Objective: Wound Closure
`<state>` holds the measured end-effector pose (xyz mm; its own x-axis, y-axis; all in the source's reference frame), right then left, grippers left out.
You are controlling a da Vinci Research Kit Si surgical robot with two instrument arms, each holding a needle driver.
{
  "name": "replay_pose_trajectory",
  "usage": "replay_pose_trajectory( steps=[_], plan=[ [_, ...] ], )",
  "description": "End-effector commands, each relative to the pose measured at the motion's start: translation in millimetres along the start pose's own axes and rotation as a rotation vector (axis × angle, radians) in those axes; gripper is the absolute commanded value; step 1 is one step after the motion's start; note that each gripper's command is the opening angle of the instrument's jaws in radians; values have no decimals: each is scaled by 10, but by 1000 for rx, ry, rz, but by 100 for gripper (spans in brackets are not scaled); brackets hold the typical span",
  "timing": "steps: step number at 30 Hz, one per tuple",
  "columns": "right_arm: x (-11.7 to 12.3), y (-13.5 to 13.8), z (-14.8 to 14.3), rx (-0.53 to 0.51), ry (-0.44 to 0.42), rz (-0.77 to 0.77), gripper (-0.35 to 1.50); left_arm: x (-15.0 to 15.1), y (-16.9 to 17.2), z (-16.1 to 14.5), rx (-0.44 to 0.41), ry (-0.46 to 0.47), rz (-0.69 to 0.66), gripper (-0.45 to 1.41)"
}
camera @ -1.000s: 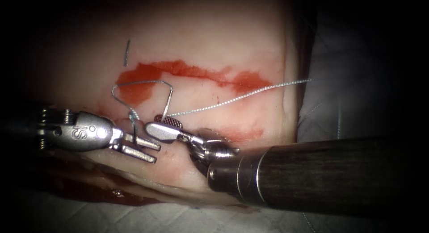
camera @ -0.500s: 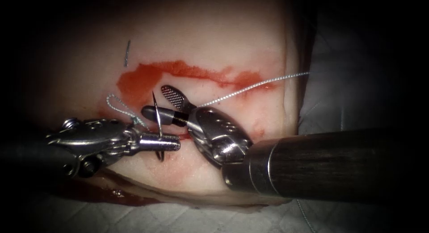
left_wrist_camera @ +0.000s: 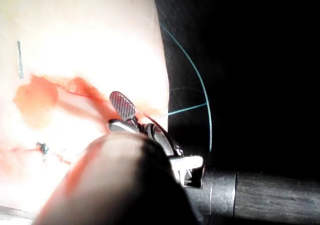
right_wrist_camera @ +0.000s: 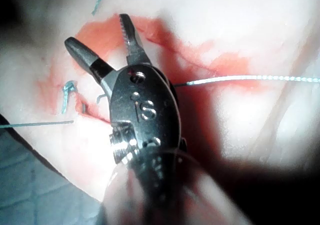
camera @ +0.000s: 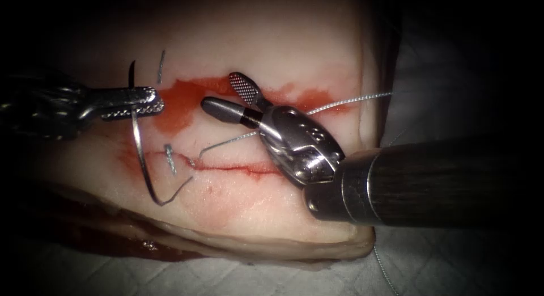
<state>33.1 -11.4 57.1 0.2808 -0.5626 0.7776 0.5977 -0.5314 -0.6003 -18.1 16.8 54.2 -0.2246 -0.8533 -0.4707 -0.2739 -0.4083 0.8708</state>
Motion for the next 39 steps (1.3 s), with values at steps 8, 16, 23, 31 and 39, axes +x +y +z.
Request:
replay_pose_trajectory(
  steps=[8, 16, 23, 31, 39],
  plan=[
    [31, 18, 20, -65, 2, -45, 59, -20, -58, -18, 147, -83, 106, -45],
    [25, 26, 41, -500, 120, -221, -35, -21, -80, -10, 323, -66, 434, -45],
    [72, 67, 37, -810, 287, -239, -35, -28, -73, 0, 354, -135, 767, -45],
    [99, 110, -13, -979, 424, -70, -35, -65, -82, -33, 337, -217, 956, -45],
    [132, 130, -93, -1019, 632, 192, -35, -133, -104, -111, 256, -382, 1061, -45]
  ],
)
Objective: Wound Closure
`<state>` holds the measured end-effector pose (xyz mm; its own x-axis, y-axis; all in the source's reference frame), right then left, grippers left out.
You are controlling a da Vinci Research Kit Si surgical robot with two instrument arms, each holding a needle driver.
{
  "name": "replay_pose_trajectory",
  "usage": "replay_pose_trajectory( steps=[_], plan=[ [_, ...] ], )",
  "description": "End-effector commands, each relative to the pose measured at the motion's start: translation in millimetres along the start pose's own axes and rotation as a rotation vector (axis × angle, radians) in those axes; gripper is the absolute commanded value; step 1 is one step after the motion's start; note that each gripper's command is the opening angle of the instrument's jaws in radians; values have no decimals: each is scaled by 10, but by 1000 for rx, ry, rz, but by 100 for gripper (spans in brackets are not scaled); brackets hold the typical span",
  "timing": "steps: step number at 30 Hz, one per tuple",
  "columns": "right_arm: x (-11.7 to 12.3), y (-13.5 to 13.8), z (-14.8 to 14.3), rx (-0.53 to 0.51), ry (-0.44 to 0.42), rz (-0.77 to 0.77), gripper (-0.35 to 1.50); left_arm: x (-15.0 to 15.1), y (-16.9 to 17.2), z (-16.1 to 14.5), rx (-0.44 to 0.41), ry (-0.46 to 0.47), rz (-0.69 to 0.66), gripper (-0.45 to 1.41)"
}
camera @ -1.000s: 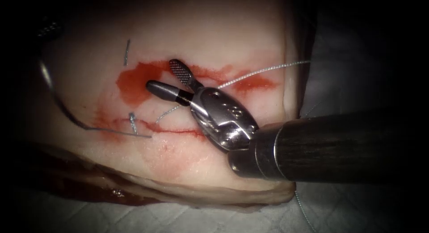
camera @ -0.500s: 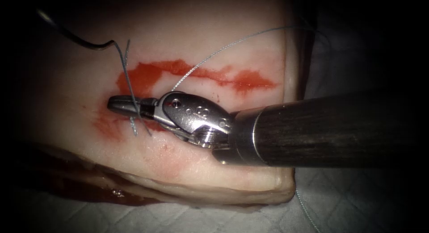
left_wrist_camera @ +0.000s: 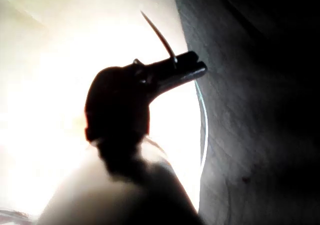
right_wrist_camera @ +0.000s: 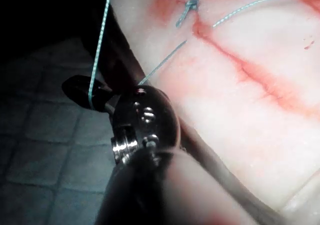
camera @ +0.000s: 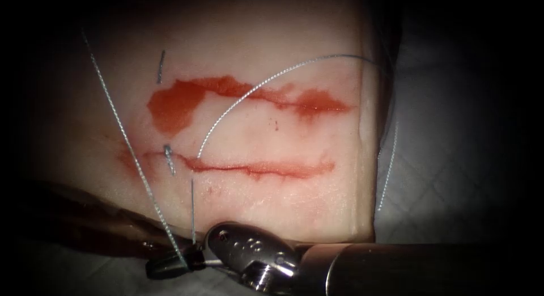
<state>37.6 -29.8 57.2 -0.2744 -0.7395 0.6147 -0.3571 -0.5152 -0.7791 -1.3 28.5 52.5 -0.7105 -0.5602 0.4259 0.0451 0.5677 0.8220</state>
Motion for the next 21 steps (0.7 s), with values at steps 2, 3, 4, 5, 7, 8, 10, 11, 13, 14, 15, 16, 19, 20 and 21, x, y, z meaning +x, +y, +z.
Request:
replay_pose_trajectory(
  steps=[2, 3, 4, 5, 7, 8, 10, 11, 13, 14, 15, 16, 19, 20, 21],
  plan=[
    [42, 16, 7, -23, 52, 72, -35, -17, 8, -8, -26, -17, 28, -45],
    [51, 19, 7, -26, 70, 102, -35, -25, 9, -12, -35, -22, 31, -45],
    [59, 23, 6, -29, 84, 120, -35, -34, 9, -16, -51, -33, 34, -45],
    [66, 27, 4, -33, 99, 144, -35, -45, 9, -21, -71, -46, 37, -45],
    [74, 33, 2, -43, 121, 179, -35, -60, 6, -26, -93, -62, 53, -45],
    [77, 37, 0, -48, 126, 195, -35, -68, 4, -28, -100, -67, 57, -45],
    [80, 45, -4, -53, 137, 222, -35, -81, 0, -32, -101, -68, 71, -45],
    [81, 49, -5, -54, 142, 234, -35, -85, -2, -33, -101, -68, 76, -45],
    [83, 57, -11, -48, 145, 245, -35, -88, -6, -32, -99, -70, 103, -45],
    [83, 57, -11, -48, 145, 245, -35, -88, -6, -32, -99, -70, 103, -45],
    [81, 57, -12, -38, 135, 247, -35, -84, -6, -30, -100, -73, 106, -45],
    [78, 55, -13, -25, 123, 249, -35, -79, -6, -28, -106, -76, 83, -45],
    [41, 33, -15, 153, -20, 187, -35, -30, -6, -9, 5, 39, -23, -45],
    [23, 25, -18, 211, -63, 148, 4, -14, -7, -3, 12, 68, -34, -45],
    [9, 20, -23, 269, -106, 149, 7, 9, -7, 5, 20, 102, -66, -45]
  ],
)
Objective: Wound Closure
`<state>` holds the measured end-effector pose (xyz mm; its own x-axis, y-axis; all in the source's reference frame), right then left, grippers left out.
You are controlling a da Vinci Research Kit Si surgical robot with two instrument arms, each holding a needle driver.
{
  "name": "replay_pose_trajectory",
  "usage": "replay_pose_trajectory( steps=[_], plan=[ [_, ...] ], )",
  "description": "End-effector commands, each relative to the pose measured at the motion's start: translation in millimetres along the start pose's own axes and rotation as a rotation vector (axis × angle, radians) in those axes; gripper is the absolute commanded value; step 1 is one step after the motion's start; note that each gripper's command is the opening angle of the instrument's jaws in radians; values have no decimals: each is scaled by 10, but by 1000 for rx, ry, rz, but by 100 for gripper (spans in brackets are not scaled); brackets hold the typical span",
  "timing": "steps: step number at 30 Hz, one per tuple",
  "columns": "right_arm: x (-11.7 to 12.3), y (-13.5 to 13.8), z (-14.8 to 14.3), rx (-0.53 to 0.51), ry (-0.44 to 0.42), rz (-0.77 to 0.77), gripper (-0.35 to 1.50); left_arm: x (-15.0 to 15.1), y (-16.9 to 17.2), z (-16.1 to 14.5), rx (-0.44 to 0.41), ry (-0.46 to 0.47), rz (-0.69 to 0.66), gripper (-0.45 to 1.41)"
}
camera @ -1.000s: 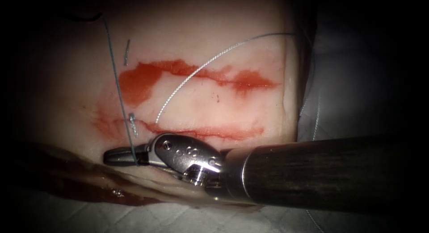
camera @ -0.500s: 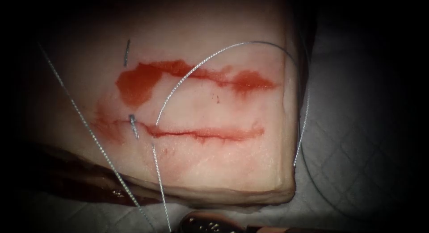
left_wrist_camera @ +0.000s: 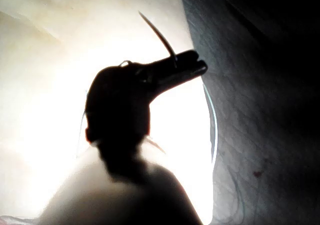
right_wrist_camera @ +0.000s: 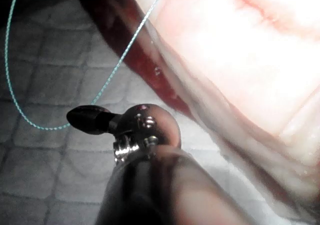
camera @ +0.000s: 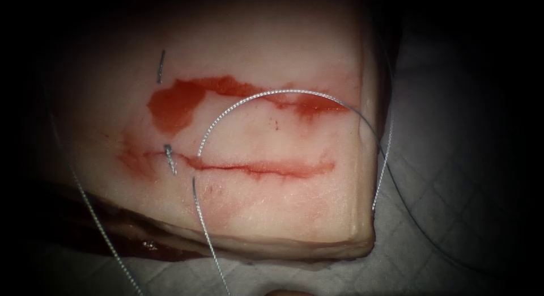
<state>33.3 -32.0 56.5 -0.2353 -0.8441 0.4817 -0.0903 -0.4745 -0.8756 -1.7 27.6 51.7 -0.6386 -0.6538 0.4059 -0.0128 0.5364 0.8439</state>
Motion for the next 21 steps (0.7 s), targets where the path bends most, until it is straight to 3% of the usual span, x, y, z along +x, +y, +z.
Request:
replay_pose_trajectory(
  steps=[1, 2, 4, 6, 8, 12, 15, 21],
  plan=[
    [-31, -10, 4, 84, -79, 12, 20, 20, 6, 12, 12, 22, -11, -45],
    [-50, -12, -4, 163, -142, 35, 42, 37, 7, 19, 22, 36, -20, -45],
    [-71, -14, -20, 240, -214, 122, 61, 71, 7, 33, 48, 70, -59, -45],
    [-86, -17, -37, 319, -278, 204, 62, 97, 6, 43, 61, 106, -88, -45],
    [-84, -20, -48, 421, -295, 328, 73, 120, 2, 52, 96, 150, -133, -45],
    [-69, -20, -43, 479, -272, 431, 59, 124, -4, 55, 123, 179, -164, -45],
    [-59, -20, -33, 457, -268, 510, 56, 120, -10, 56, 140, 185, -187, -45],
    [-68, -31, -23, 485, -267, 427, 61, 118, -11, 55, 140, 192, -198, -45]
  ],
)
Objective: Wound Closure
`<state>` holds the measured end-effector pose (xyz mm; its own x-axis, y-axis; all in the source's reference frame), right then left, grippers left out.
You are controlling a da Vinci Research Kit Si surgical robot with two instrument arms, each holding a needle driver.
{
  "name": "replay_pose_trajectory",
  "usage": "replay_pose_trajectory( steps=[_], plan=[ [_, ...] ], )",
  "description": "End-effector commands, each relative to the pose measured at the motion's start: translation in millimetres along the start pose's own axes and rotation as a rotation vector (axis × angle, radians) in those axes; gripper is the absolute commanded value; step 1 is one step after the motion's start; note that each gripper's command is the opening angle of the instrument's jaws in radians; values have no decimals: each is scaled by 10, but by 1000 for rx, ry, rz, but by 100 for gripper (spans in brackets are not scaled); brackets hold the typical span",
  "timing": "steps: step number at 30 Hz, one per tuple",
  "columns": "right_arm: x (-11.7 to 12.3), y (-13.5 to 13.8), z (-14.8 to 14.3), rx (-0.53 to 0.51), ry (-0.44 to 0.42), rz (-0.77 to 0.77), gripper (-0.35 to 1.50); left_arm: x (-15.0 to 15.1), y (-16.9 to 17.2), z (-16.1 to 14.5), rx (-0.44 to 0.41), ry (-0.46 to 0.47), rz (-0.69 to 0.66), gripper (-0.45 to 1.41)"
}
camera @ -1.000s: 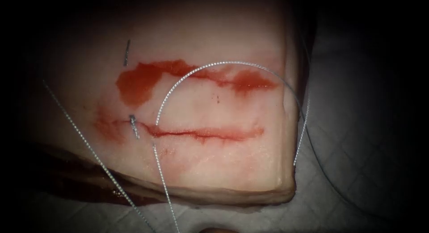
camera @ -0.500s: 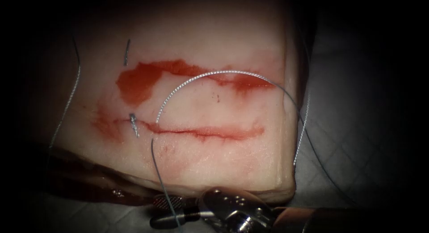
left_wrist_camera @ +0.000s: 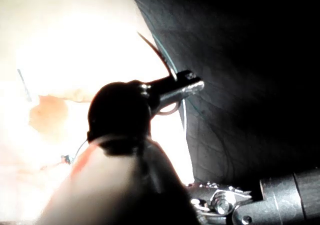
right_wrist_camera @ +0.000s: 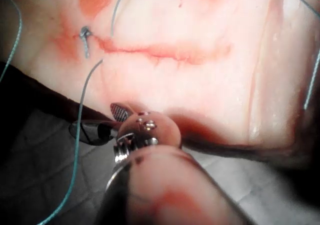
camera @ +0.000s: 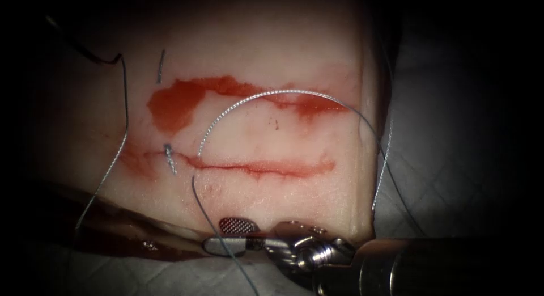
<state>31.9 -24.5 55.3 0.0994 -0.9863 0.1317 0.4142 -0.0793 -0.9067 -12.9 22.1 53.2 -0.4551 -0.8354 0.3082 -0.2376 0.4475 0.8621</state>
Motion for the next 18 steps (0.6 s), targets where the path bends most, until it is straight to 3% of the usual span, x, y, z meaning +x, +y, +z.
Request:
replay_pose_trajectory(
  steps=[1, 4, 5, 9, 13, 18],
  plan=[
    [-3, -3, 17, 1, -12, -11, 66, 3, 6, 4, 1, -1, 1, -45],
    [-3, -8, 17, -14, -28, 43, 74, 3, 6, 4, 1, 3, -1, -45],
    [-2, -12, 10, -44, -38, 72, 88, 3, 5, 4, 2, 3, -1, -45],
    [-6, -17, -7, -44, -49, 118, 89, 3, 5, 5, 1, 2, -2, -45],
    [-22, -20, -22, -21, -89, 284, 84, 3, 5, 5, -2, 1, -3, -45],
    [-31, -32, -19, -15, -135, 486, 83, 3, 4, 6, -1, 1, -4, -45]
  ],
)
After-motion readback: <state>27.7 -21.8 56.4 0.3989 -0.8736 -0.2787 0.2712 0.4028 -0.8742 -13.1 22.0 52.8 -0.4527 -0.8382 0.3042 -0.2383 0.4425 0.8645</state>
